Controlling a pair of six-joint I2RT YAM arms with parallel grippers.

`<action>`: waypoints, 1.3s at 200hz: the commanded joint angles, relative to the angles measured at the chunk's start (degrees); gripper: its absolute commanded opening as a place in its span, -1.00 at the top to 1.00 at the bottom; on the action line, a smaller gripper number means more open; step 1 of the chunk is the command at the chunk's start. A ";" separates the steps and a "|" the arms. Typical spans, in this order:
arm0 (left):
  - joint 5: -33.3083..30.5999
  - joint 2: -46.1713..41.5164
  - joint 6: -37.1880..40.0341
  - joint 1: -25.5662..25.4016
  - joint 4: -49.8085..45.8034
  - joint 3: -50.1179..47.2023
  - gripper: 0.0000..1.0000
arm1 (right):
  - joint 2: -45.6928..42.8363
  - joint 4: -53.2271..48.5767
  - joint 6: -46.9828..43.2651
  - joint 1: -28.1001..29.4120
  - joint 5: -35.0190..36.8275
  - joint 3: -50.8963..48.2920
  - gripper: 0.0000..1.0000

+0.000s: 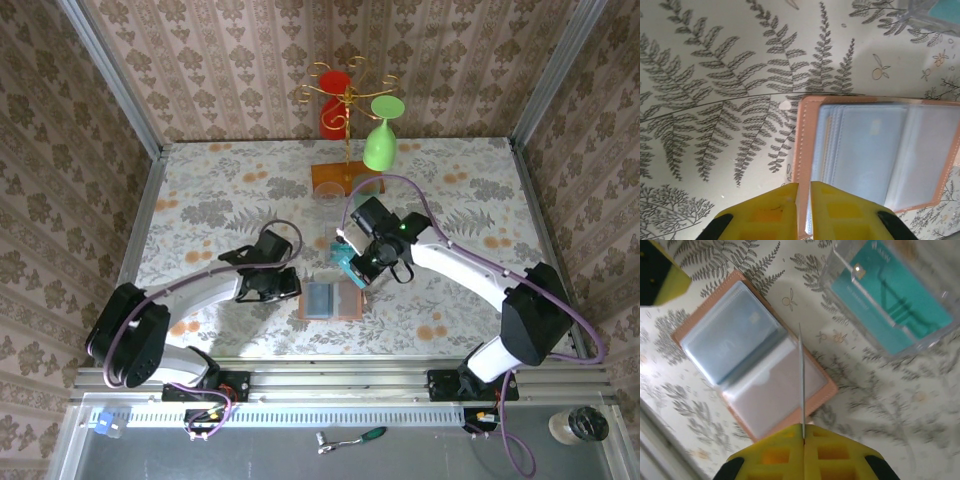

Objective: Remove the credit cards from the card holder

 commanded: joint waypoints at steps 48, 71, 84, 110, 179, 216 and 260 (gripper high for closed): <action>0.24 -3.35 1.45 1.78 -0.98 -3.02 0.69 | 10.29 -15.06 -31.55 -1.11 5.56 17.02 1.00; 0.59 -3.85 1.54 2.31 -1.02 -3.58 0.69 | 14.68 -18.09 -34.54 -2.27 4.41 23.22 1.00; 0.83 -4.08 1.47 2.46 -0.86 -3.99 0.69 | 17.03 -19.92 -36.12 -2.88 3.94 26.21 1.00; 0.97 -4.36 1.41 2.75 -1.01 -4.34 0.69 | 21.80 -22.91 -38.16 -4.03 2.97 31.67 1.00; 1.82 -3.85 1.06 3.45 -0.18 -4.31 0.68 | 31.12 -26.25 -42.05 -6.03 1.40 40.96 1.00; 1.94 -3.09 0.96 3.54 0.26 -4.14 0.68 | 34.84 -26.90 -43.05 -6.07 0.32 44.25 1.00; 2.96 -2.03 0.51 3.54 1.55 -4.39 0.68 | 38.40 -27.54 -43.47 -6.34 0.15 46.12 1.00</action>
